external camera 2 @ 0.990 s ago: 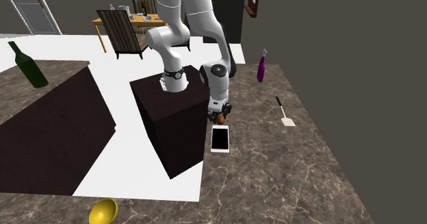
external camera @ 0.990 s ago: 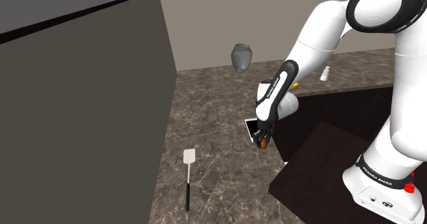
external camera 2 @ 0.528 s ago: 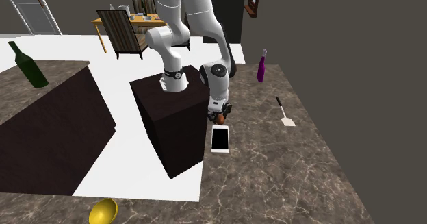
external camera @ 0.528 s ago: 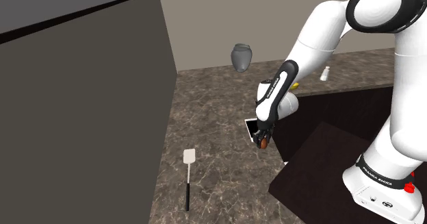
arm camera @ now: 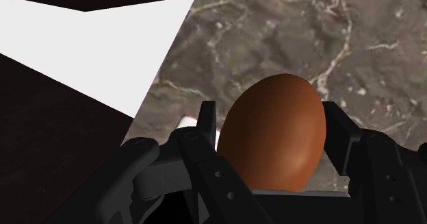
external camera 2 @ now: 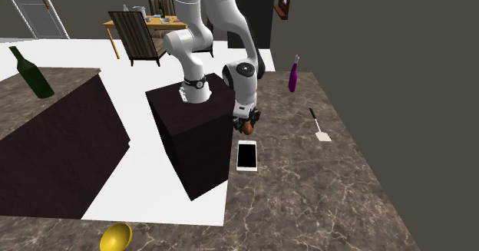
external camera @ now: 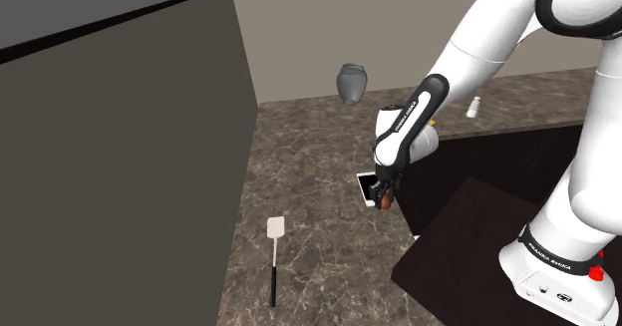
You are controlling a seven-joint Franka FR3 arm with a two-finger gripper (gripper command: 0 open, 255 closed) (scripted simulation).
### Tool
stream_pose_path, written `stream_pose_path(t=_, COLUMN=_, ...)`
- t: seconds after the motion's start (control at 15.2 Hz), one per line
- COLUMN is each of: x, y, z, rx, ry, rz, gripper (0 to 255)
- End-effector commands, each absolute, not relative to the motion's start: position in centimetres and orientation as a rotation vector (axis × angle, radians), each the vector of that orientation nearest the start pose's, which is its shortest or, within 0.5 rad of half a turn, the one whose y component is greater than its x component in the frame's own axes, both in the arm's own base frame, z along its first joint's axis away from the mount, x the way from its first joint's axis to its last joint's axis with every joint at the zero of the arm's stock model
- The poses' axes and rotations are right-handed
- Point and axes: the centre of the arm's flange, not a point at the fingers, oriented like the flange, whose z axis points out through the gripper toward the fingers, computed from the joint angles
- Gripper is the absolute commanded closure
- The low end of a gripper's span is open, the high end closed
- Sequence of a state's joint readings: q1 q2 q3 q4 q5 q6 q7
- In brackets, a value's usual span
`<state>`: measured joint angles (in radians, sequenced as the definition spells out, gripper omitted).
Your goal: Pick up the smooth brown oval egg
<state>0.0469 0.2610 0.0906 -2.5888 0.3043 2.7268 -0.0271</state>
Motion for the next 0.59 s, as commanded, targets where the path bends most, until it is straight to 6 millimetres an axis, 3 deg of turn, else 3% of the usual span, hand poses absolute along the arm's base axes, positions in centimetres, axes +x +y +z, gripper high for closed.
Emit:
stream_pose_path(t=0.0, x=42.2, y=4.9, z=16.6, rx=-3.008, ry=0.186, rz=0.198, gripper=255)
stream_pose_path(t=0.4, x=42.2, y=4.9, z=19.8, rx=-3.008, ry=0.186, rz=0.198, gripper=255)
stream_pose_path(t=0.53, x=42.2, y=4.9, z=19.9, rx=-3.008, ry=0.186, rz=0.198, gripper=255)
